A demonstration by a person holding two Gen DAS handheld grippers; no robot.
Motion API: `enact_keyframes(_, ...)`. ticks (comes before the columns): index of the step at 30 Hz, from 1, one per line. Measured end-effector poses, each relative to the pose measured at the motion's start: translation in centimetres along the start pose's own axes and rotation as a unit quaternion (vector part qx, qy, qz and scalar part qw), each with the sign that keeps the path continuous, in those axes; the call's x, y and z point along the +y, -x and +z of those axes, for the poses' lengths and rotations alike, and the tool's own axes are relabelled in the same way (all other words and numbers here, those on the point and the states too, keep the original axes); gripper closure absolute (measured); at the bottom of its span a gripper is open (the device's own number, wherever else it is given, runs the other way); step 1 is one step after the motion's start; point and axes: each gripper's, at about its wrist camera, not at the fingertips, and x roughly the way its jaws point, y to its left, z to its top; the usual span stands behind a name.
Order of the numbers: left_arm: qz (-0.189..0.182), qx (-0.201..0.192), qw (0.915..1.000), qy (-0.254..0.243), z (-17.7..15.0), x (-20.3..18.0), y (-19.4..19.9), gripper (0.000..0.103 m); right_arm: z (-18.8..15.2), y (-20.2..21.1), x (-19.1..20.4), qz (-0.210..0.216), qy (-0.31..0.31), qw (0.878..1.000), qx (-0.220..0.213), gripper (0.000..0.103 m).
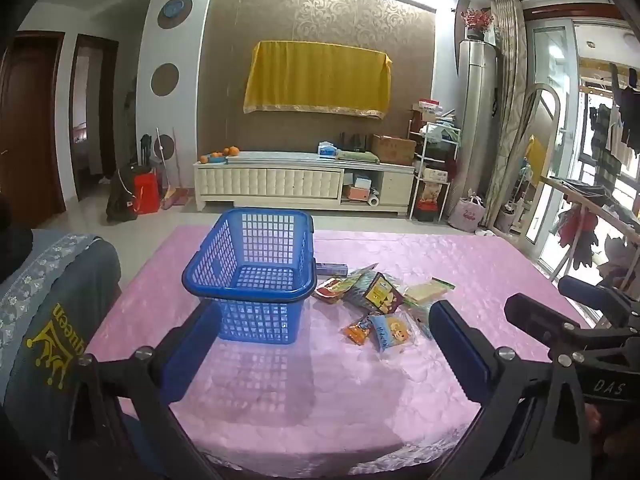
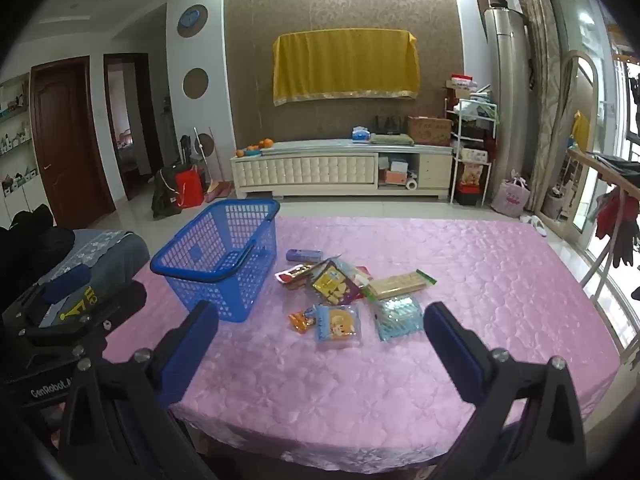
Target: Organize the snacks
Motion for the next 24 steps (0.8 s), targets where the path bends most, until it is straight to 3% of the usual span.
enact_keyframes(24, -0.004, 0.002, 1.0, -0.005, -0.53, -0.1, 0.09, 0.0, -0.36, -0.04, -0.19, 0.006, -0.004, 1.0, 0.007, 0.0)
